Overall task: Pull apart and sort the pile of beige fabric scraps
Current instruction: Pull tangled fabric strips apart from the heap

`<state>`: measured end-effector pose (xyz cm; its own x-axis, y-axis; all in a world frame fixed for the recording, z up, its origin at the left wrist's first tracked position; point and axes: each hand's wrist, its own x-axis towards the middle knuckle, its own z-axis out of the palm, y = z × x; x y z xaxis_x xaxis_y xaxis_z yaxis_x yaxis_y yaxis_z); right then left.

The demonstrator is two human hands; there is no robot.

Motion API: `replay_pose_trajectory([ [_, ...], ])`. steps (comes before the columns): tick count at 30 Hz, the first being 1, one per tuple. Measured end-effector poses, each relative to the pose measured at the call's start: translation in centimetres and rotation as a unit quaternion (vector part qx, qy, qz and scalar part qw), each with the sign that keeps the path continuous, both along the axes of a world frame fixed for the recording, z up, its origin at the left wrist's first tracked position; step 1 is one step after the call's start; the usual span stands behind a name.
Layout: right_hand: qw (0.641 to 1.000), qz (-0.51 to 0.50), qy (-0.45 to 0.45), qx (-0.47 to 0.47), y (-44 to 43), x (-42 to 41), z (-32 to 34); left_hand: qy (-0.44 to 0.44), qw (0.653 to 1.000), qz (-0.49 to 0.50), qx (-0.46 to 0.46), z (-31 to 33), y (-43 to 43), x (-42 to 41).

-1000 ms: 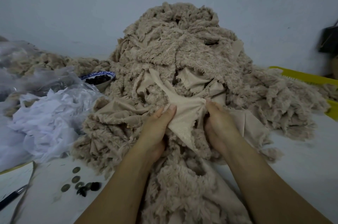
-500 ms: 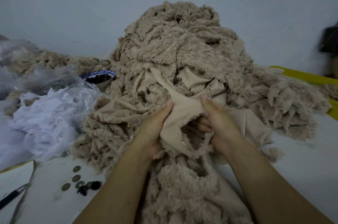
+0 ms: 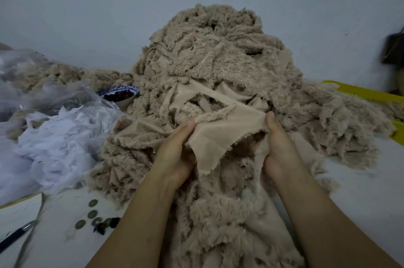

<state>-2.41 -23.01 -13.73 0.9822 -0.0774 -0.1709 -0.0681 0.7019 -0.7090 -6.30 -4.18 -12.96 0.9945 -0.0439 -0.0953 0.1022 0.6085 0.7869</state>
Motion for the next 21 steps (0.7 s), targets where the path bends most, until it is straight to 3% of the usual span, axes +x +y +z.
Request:
replay_pose_trajectory([
  [5, 0.998, -0.005, 0.029, 0.047, 0.2, -0.2, 0.5, 0.023, 0.999, 0.027, -0.029, -0.3, 0.1, 0.2],
  [7, 0.997, -0.022, 0.016, -0.071, 0.2, -0.4, 0.2, 0.005, 1.0, 0.013, -0.017, -0.3, -0.1, 0.1],
  [9, 0.958, -0.068, -0.044, -0.275, 0.6, -0.7, -0.1, -0.032, 0.999, 0.005, 0.032, -0.3, -0.5, 0.0],
  [10, 0.936, -0.073, -0.1, -0.329, 1.1, -1.1, -0.2, -0.053, 0.996, 0.002, 0.071, -0.4, -0.8, -0.1],
  [13, 0.899, 0.079, -0.246, -0.355, 2.5, -2.6, -0.2, -0.092, 0.98, -0.024, 0.175, -1.0, -1.9, -0.5],
  [16, 0.827, 0.208, -0.279, -0.441, 3.3, -2.7, -1.1, -0.085, 0.984, -0.007, 0.159, -0.9, -2.0, -0.2],
  [19, 0.787, 0.113, -0.231, -0.561, 2.8, -2.3, -1.0, -0.078, 0.981, 0.075, 0.162, -0.7, -1.5, 0.2],
  [21, 0.799, 0.014, -0.188, -0.57, 2.2, -2.0, -0.7, -0.081, 0.948, 0.176, 0.252, -0.9, -0.9, 0.4],
])
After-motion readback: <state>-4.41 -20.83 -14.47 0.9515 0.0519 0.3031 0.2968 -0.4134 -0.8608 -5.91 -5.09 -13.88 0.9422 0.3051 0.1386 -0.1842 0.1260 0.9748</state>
